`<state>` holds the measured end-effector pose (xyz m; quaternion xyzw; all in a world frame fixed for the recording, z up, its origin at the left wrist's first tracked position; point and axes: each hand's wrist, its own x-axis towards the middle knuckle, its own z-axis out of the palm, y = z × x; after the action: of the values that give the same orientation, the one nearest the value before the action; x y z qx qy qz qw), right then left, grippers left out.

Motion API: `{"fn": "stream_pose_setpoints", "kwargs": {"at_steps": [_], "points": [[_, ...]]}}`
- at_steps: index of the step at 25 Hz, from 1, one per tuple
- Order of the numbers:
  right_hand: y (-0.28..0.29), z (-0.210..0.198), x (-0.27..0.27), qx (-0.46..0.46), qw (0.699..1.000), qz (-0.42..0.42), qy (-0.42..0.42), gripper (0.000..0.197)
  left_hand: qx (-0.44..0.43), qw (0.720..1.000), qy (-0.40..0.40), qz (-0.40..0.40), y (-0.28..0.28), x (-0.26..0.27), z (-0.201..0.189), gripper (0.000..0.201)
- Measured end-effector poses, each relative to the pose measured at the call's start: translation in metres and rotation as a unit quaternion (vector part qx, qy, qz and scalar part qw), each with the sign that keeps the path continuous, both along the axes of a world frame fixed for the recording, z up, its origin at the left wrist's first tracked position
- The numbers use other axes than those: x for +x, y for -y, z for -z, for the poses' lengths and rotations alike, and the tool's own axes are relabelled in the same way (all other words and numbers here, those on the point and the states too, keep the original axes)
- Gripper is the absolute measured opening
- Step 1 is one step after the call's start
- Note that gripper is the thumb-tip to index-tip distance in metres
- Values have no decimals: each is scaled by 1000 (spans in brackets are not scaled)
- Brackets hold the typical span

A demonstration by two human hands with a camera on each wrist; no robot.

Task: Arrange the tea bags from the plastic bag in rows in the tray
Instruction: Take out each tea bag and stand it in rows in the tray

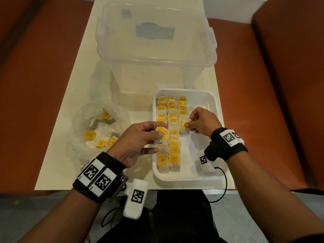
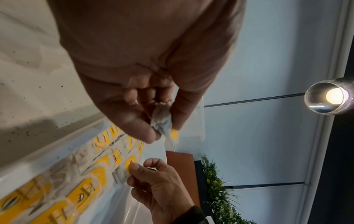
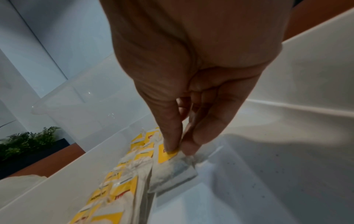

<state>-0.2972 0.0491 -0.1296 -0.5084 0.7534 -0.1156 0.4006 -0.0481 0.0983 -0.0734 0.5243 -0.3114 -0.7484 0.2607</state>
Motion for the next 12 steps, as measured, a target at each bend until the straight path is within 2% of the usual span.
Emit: {"fn": "stream_pose_setpoints", "kwargs": {"at_steps": [5, 10, 12], "points": [[-2, -4, 0, -25, 1000, 18, 0, 32, -6, 1000, -13, -20, 1, 0, 5, 21], [-8, -18, 6, -83, 994, 16, -63, 34, -13, 999, -31, -42, 2, -2, 8, 18], [-17, -35, 17, -118, 993, 30, -6, 26, -21, 998, -34, -48, 3, -3, 9, 17]]}}
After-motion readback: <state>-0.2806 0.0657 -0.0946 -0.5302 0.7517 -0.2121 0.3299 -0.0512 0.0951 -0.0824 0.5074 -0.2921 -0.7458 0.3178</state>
